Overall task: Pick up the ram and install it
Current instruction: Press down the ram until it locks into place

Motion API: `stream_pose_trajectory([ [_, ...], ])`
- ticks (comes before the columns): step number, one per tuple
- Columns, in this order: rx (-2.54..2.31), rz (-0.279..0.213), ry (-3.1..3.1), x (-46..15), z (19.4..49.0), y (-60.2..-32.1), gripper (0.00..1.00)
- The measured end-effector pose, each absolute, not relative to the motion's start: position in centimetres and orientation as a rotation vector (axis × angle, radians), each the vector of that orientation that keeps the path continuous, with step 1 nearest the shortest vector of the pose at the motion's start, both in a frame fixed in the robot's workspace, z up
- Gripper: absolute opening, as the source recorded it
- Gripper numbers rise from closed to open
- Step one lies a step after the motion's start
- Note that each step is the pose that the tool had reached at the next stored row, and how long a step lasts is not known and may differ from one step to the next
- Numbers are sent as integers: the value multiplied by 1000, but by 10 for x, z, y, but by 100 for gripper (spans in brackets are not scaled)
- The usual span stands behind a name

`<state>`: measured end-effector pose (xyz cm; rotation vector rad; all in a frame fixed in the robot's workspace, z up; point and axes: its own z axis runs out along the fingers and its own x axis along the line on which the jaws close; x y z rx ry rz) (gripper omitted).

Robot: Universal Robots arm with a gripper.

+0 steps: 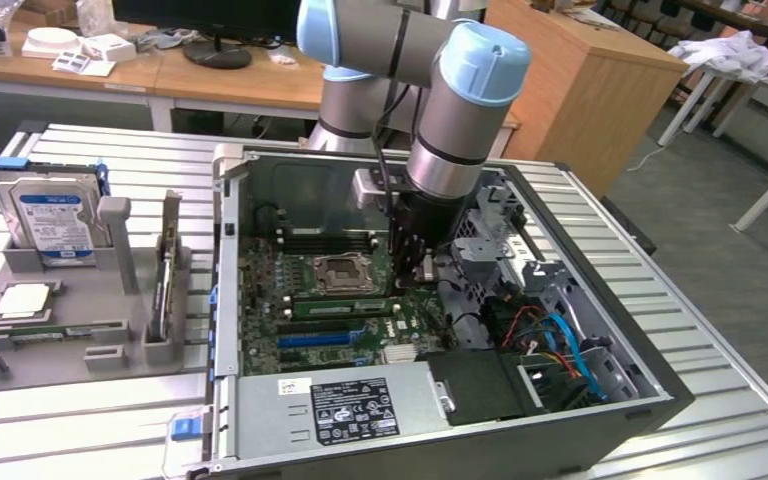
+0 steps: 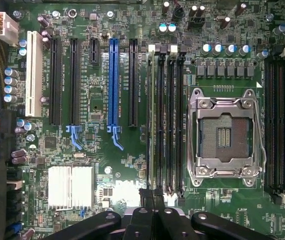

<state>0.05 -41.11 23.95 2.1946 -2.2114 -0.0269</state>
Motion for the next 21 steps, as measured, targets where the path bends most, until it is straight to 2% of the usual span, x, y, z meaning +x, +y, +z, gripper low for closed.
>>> stream_pose_trajectory([
  [21, 2195, -27, -2211, 1, 235, -411, 11],
])
